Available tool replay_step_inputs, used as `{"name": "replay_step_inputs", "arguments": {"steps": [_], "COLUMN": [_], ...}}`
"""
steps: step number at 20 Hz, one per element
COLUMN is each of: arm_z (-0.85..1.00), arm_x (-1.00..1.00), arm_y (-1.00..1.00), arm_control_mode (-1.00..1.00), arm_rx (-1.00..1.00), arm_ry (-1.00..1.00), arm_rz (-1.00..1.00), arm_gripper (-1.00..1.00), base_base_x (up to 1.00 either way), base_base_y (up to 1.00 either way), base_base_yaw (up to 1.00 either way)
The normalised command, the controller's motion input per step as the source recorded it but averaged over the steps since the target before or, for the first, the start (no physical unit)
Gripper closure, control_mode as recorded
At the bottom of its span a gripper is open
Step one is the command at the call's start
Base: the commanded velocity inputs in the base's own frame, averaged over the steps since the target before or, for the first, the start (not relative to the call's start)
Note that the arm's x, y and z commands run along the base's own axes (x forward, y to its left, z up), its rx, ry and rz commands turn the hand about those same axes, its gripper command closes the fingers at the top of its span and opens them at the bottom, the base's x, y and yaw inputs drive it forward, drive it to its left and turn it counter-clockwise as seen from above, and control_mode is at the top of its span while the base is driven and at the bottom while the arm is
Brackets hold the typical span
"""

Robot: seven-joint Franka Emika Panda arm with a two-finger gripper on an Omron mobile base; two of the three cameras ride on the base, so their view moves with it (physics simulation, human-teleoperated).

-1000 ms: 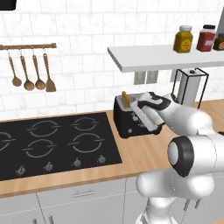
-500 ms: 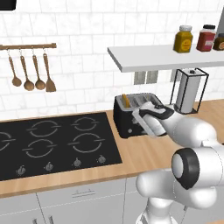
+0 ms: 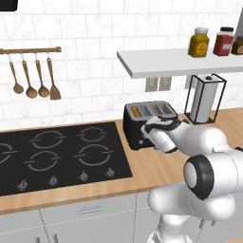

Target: Start the toaster. Once the lever pops up, take the bread to the plate on the dining counter.

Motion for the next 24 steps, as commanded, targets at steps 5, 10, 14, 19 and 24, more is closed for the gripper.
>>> {"name": "replay_step_inputs", "arguments": {"steps": [5, 10, 14, 19, 24], "arm_z": [0.19, 1.00, 1.00, 1.00, 0.60], "arm_x": [-0.01, -0.23, -0.08, 0.04, 0.04], "arm_y": [-0.09, -0.27, -0.02, 0.11, 0.00], "arm_control_mode": [-1.00, -1.00, -1.00, -1.00, -1.00], "arm_rx": [0.00, 0.01, -0.18, -0.38, -0.25], "arm_ry": [0.00, -0.10, -0.02, 0.02, 0.03], "arm_rz": [0.00, 0.09, 0.06, 0.06, 0.08], "arm_gripper": [-1.00, -1.00, -1.00, -1.00, -1.00], "base_base_x": [0.00, 0.00, 0.00, 0.00, 0.00], "base_base_y": [0.00, 0.00, 0.00, 0.00, 0.00], "base_base_yaw": [0.00, 0.00, 0.00, 0.00, 0.00]}}
